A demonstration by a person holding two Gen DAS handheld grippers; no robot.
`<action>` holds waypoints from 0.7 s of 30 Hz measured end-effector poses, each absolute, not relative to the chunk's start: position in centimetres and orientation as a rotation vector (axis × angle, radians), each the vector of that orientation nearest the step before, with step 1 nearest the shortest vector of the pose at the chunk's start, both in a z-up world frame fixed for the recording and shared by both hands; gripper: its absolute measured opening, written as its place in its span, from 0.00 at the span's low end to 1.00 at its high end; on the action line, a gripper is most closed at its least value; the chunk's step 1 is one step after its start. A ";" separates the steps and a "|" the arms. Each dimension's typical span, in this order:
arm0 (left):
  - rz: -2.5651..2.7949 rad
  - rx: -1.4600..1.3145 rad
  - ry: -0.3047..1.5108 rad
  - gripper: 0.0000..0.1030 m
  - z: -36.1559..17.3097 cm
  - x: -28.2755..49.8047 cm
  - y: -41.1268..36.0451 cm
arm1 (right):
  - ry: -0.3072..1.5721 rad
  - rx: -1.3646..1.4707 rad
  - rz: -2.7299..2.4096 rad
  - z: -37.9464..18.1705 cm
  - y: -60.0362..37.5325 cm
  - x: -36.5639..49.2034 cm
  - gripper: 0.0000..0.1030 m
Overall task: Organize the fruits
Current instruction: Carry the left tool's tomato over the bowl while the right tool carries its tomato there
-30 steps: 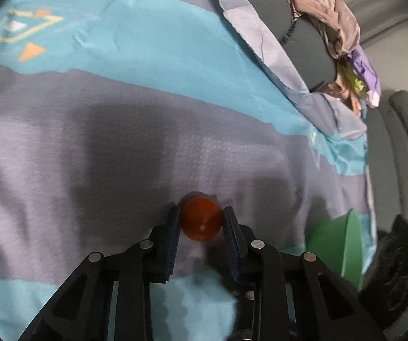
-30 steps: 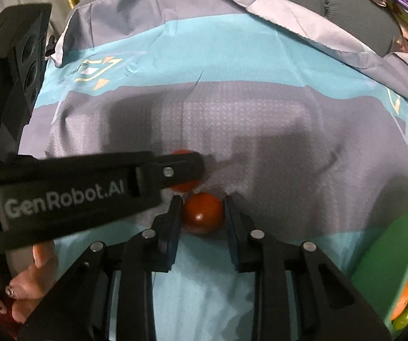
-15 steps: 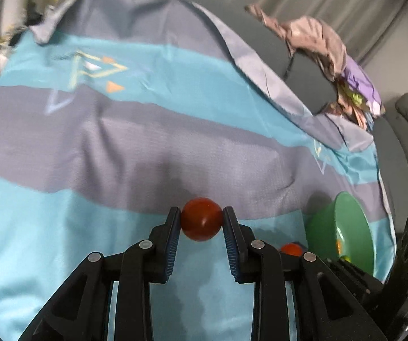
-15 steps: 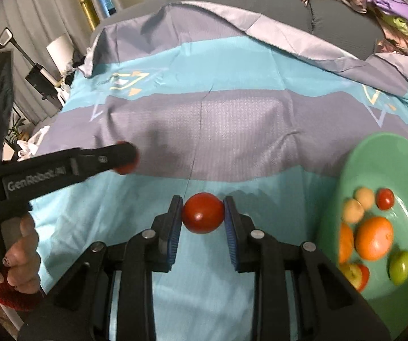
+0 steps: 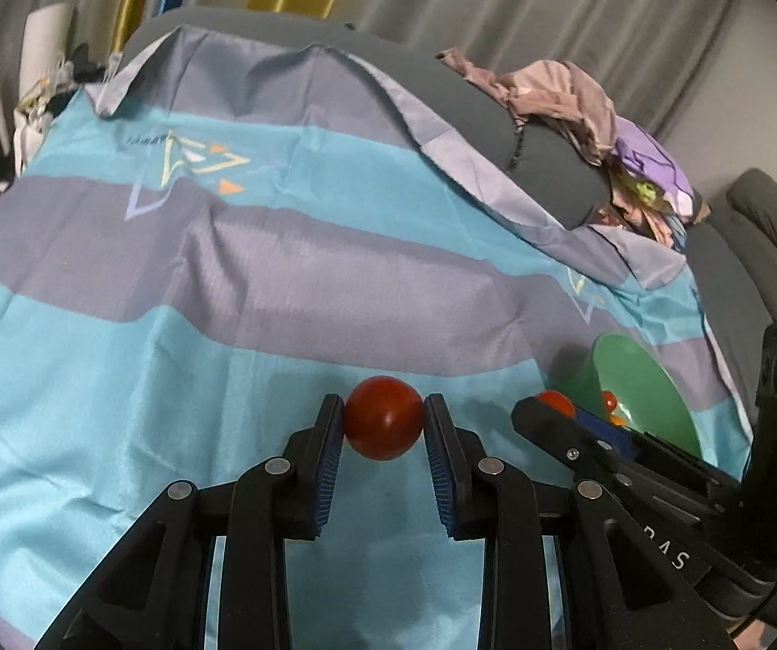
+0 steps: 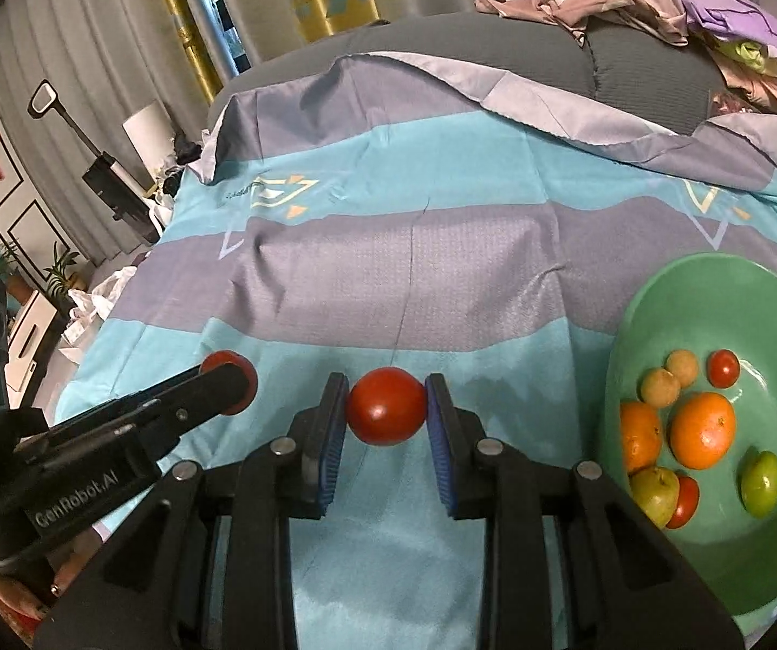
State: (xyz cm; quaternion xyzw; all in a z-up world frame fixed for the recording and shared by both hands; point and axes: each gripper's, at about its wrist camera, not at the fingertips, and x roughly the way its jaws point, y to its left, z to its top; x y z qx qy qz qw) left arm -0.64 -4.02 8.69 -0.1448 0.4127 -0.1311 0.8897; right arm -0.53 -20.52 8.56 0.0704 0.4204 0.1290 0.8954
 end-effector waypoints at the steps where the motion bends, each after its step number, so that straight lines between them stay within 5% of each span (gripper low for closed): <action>1: -0.276 -0.287 0.847 0.29 8.9 -0.8 -4.2 | 0.869 0.147 0.268 8.7 -20.6 -0.7 0.29; 21: -0.377 -0.143 0.726 0.29 12.2 -3.5 -9.5 | 0.756 0.222 0.239 12.6 -25.9 -3.2 0.29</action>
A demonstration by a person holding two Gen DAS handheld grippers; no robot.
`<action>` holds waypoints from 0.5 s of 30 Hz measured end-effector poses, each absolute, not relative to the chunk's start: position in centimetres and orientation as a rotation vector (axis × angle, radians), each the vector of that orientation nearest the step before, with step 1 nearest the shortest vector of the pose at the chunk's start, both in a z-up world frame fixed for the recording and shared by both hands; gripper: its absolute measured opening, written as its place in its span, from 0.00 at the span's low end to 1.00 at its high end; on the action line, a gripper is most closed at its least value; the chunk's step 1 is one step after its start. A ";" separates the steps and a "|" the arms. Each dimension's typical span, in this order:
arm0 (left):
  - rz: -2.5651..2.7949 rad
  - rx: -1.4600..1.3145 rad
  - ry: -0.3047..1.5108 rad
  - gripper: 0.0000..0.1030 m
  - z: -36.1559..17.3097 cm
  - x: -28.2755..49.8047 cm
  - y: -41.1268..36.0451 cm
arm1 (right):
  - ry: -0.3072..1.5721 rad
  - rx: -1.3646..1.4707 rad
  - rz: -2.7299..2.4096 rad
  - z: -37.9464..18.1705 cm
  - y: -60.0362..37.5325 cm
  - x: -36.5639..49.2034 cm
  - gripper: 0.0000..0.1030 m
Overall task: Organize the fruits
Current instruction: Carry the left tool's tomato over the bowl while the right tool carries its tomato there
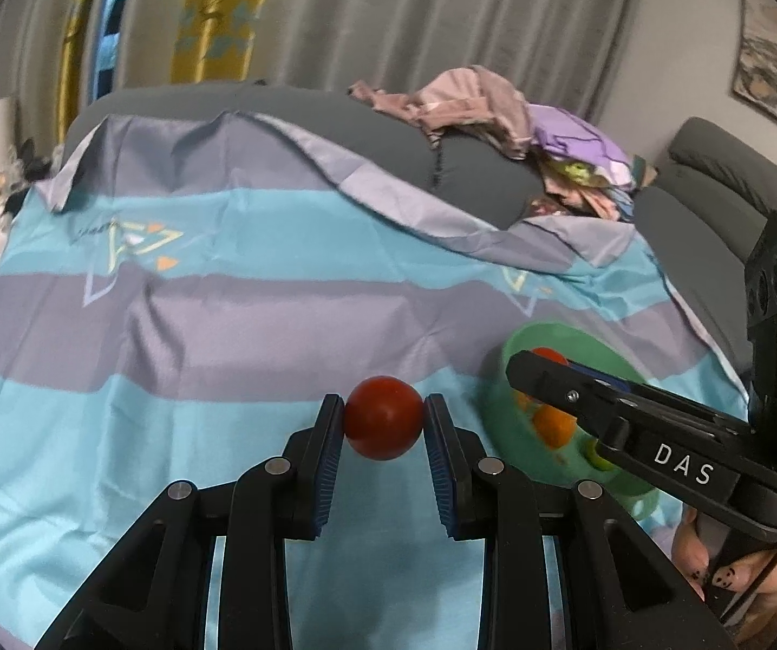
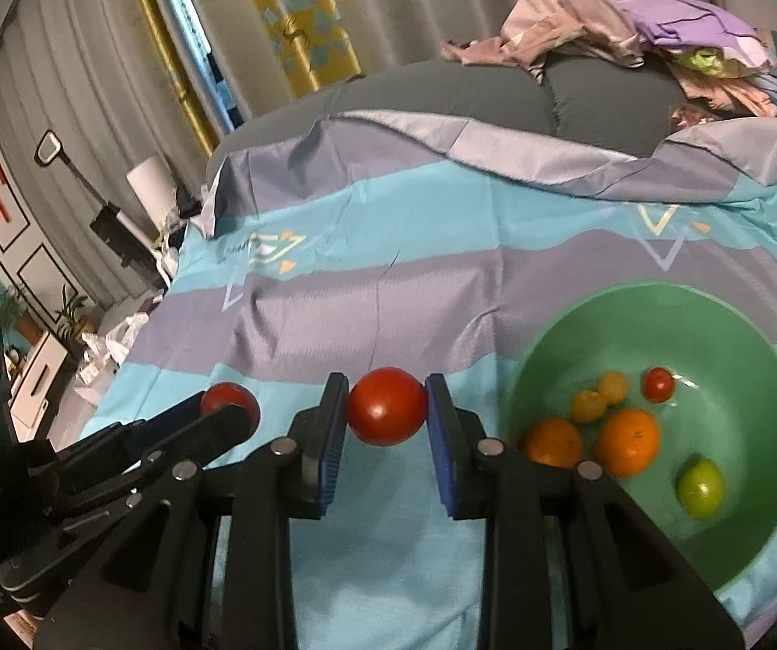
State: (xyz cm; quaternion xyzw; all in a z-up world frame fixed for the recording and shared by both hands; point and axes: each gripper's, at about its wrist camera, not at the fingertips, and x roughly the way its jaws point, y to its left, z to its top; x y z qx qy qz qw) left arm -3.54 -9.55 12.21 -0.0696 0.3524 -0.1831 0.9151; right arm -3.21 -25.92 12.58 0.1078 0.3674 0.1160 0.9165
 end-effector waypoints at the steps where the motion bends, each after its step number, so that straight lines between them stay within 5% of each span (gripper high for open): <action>1: -0.382 -0.140 0.723 0.29 12.4 -3.5 -9.9 | 0.745 0.229 0.232 12.9 -26.4 -3.4 0.29; 15: -0.521 -0.056 0.737 0.29 12.7 -2.7 -18.3 | 0.679 0.327 0.091 14.1 -33.8 -4.8 0.29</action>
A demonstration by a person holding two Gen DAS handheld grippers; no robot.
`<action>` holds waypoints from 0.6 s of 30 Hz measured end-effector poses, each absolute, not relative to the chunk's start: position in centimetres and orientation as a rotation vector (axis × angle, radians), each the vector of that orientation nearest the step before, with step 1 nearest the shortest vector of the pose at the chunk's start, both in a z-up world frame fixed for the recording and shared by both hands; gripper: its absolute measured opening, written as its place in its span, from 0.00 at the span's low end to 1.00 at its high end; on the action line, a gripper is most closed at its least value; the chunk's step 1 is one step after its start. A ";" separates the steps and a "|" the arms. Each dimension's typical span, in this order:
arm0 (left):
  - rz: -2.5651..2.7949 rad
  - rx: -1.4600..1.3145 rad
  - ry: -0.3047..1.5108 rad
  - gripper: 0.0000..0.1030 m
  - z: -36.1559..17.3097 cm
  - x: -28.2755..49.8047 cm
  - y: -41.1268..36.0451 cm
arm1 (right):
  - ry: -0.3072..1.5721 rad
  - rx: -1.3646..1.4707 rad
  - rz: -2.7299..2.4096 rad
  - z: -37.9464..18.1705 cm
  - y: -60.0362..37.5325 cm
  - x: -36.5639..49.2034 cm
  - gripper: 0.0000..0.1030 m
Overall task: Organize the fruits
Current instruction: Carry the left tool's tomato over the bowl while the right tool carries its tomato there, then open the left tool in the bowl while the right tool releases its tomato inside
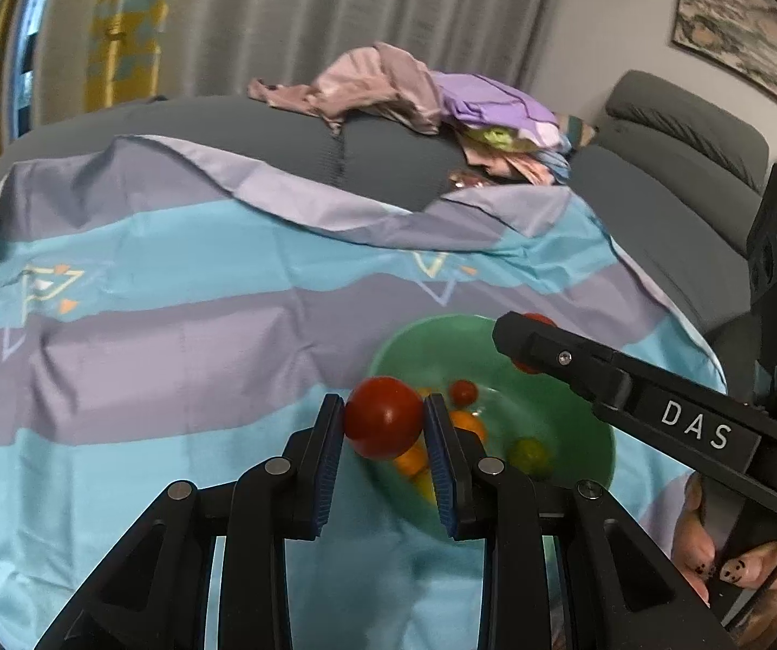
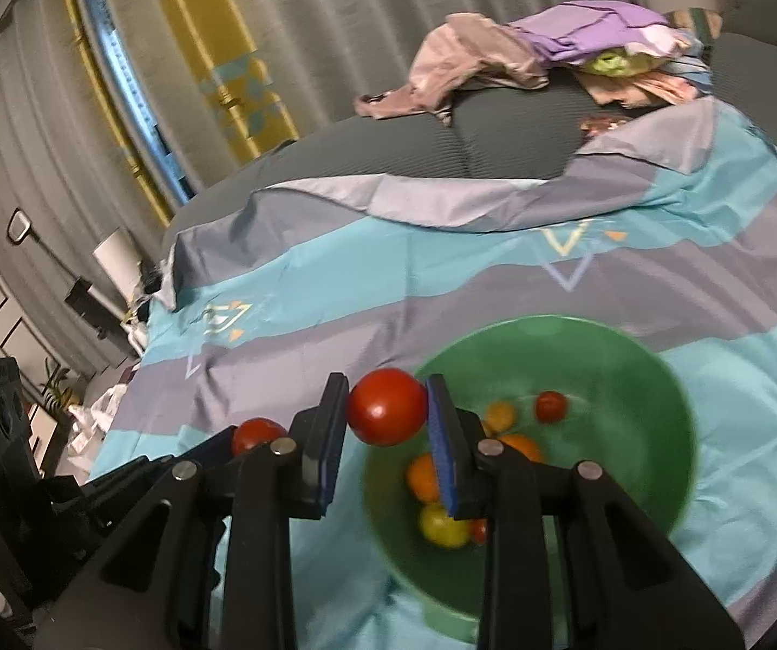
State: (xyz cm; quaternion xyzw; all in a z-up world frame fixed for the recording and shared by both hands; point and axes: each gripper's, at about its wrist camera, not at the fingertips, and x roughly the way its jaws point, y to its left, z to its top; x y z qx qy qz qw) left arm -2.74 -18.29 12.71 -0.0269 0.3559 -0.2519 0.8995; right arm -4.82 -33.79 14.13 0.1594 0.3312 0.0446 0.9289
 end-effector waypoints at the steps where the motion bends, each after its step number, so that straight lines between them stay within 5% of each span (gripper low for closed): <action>1: -0.531 -0.053 0.742 0.29 12.6 -2.7 -18.7 | 0.672 0.331 0.079 14.2 -34.4 -4.9 0.29; 18: -0.594 -0.017 0.851 0.29 10.5 -1.1 -23.9 | 0.755 0.406 -0.018 11.7 -39.2 -4.1 0.29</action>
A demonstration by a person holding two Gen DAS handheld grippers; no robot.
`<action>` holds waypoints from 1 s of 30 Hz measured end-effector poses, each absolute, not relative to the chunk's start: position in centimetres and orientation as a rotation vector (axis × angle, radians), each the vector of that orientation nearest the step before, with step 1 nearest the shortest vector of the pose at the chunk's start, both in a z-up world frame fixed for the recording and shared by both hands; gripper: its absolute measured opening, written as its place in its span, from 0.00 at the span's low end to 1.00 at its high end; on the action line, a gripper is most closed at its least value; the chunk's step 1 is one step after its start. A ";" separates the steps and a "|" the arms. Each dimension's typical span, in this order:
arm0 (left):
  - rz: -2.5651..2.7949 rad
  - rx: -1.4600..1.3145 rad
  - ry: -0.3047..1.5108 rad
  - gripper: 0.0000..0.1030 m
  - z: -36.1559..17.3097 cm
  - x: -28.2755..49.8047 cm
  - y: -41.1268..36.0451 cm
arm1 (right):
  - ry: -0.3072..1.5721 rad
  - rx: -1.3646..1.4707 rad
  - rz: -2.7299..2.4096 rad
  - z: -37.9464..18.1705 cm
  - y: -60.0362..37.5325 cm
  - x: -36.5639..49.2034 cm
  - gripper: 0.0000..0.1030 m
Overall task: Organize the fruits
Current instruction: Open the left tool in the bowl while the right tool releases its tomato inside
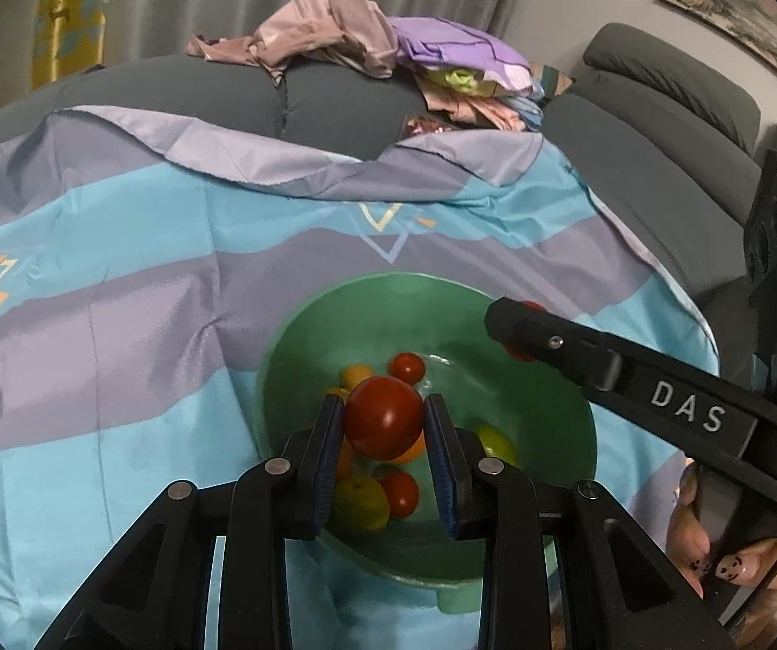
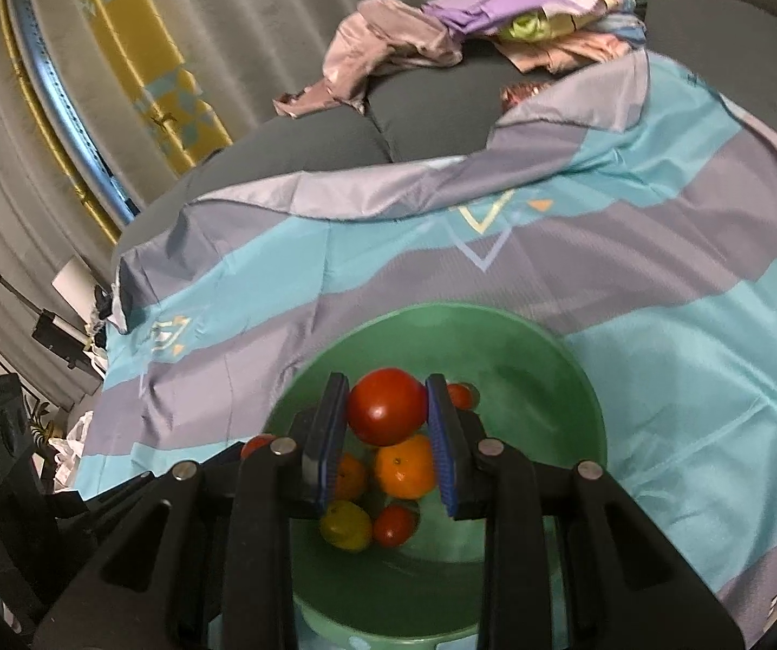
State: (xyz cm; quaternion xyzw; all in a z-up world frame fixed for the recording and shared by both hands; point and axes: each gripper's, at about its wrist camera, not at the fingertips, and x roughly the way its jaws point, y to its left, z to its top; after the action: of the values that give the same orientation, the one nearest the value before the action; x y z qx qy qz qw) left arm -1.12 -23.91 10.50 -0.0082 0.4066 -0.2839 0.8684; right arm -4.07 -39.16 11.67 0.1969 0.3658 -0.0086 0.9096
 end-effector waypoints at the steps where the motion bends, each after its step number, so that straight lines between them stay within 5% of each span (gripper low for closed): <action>1: -0.589 -0.014 0.857 0.29 10.3 -1.0 -24.1 | 0.764 0.409 -0.021 11.4 -39.4 -4.0 0.29; 30: -0.597 0.009 0.967 0.29 7.1 0.2 -25.9 | 0.879 0.360 -0.102 9.2 -39.7 -2.6 0.31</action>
State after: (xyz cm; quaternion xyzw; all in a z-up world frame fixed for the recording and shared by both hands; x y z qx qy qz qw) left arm 0.22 -25.89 7.14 0.0043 0.4580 -0.2826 0.8428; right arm -2.60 -39.68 9.20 0.1733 0.4231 -0.0489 0.8880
